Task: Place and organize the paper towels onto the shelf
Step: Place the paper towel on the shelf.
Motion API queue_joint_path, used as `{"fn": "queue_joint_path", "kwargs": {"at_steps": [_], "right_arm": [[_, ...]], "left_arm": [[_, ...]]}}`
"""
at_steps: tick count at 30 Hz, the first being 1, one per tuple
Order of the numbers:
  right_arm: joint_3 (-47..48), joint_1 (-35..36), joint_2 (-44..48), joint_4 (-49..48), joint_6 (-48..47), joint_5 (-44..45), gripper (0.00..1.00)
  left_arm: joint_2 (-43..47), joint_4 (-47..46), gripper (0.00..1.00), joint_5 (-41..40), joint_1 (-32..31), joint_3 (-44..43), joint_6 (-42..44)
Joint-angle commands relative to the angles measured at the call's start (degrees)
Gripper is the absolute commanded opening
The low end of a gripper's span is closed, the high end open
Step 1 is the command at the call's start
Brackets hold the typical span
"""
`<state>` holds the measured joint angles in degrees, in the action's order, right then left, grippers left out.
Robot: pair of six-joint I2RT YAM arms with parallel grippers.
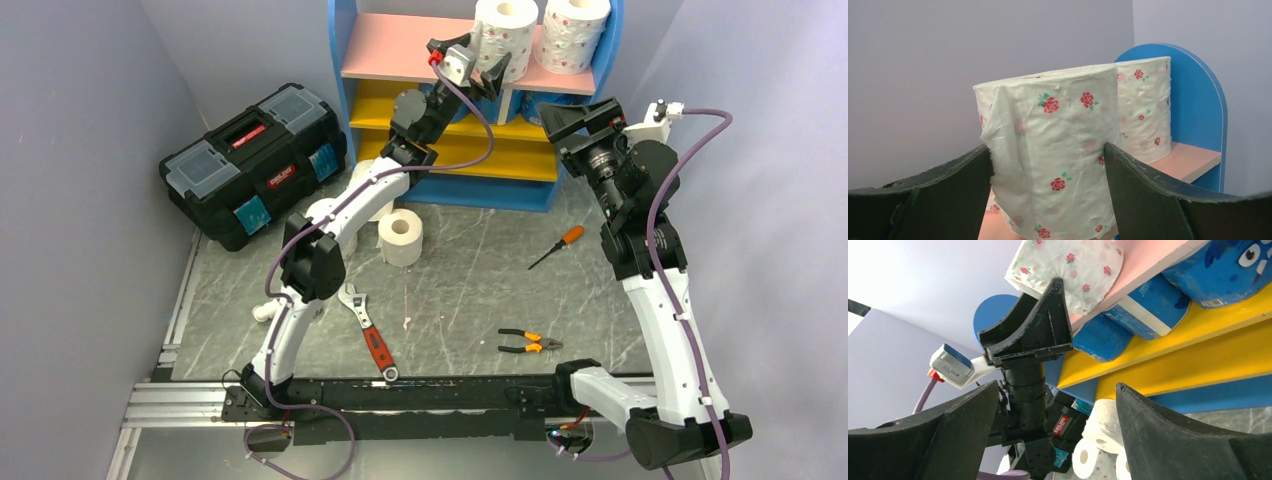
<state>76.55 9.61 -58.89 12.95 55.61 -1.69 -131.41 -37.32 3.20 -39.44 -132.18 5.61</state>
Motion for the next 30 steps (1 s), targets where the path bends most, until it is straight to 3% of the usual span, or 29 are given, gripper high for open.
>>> {"fn": "queue_joint_path", "kwargs": {"at_steps": [1,12,20,24,30], "right_arm": [[0.60,0.57,0.11,-5.16,0.18,0.17,0.88],[2.23,0.65,-0.86,-4.40,-1.84,0.82,0.88],[3.59,0.67,-0.67,-2.47,-5.32,3.38,0.88],[4.14,0.71,-0.86,-0.48,-8.18,4.49,0.87],[-3.18,0.76,2.08,-2.16,-13.63,3.55,0.86]], "left_arm": [[-0.62,-3.32,0.83,0.90,0.32,-2.99,-1.19],[8.23,-8.65,0.99,2.47,0.10,7.55,-0.79],[23.85,-12.72,0.99,2.12,-0.02,28.67,-1.56],[30.29,-4.52,0.99,1.26,0.06,32.13,-3.59],[31.58,9.16,0.99,8.16,2.98,27.18,-11.44]]}}
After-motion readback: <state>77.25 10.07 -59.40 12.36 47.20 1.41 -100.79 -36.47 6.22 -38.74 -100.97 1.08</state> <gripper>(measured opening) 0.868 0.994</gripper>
